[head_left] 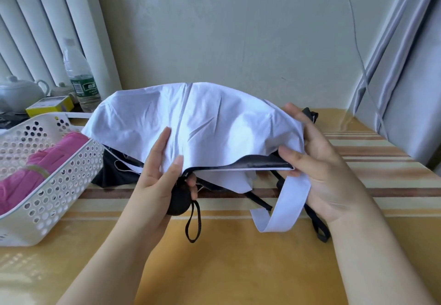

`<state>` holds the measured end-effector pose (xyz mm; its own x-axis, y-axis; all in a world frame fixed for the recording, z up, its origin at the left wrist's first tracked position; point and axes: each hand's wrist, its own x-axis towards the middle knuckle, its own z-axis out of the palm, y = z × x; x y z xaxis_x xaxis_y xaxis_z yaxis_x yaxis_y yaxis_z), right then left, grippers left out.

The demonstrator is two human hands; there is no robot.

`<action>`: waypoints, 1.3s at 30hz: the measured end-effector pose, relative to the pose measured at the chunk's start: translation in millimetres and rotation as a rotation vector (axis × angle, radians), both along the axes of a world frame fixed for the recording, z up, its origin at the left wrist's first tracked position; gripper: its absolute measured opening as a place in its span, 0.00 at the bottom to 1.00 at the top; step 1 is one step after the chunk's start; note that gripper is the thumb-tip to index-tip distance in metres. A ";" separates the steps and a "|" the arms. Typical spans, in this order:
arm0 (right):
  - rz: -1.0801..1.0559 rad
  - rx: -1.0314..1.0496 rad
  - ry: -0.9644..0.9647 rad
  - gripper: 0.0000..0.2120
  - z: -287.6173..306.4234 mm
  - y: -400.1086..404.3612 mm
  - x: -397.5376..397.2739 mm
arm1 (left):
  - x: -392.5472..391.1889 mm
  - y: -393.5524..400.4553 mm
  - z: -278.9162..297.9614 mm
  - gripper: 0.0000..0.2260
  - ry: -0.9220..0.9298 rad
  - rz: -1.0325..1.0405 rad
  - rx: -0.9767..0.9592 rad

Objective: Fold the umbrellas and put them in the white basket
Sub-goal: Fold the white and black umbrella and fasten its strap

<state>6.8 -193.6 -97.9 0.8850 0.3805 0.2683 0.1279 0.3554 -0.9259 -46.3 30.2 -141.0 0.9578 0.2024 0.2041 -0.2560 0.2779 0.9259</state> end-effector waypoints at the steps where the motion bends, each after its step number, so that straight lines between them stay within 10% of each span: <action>1: -0.008 -0.012 -0.005 0.34 -0.9 0.1 0.5 | 0.2 1.1 0.0 0.24 0.003 -0.011 -0.013; 19: 0.134 0.119 0.082 0.47 -1.1 -27.6 7.9 | 2.3 1.3 -1.3 0.21 0.066 0.070 0.031; 30: -0.089 -0.277 0.177 0.38 5.0 -28.6 5.1 | 1.6 1.3 -1.8 0.22 0.077 0.096 0.064; 35: -0.907 -0.575 -0.551 0.15 7.6 2.8 -13.5 | 0.2 -7.0 -2.6 0.22 0.059 0.116 0.091; 39: -0.642 -0.665 -0.877 0.02 -9.3 53.7 -35.3 | -0.5 -16.5 -3.5 0.22 0.032 0.107 0.127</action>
<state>-28.4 -139.9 -107.2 0.5826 0.2369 0.7775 0.7607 -0.4959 -0.4189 -46.8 13.7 -144.5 0.9386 0.2782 0.2042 -0.2476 0.1308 0.9600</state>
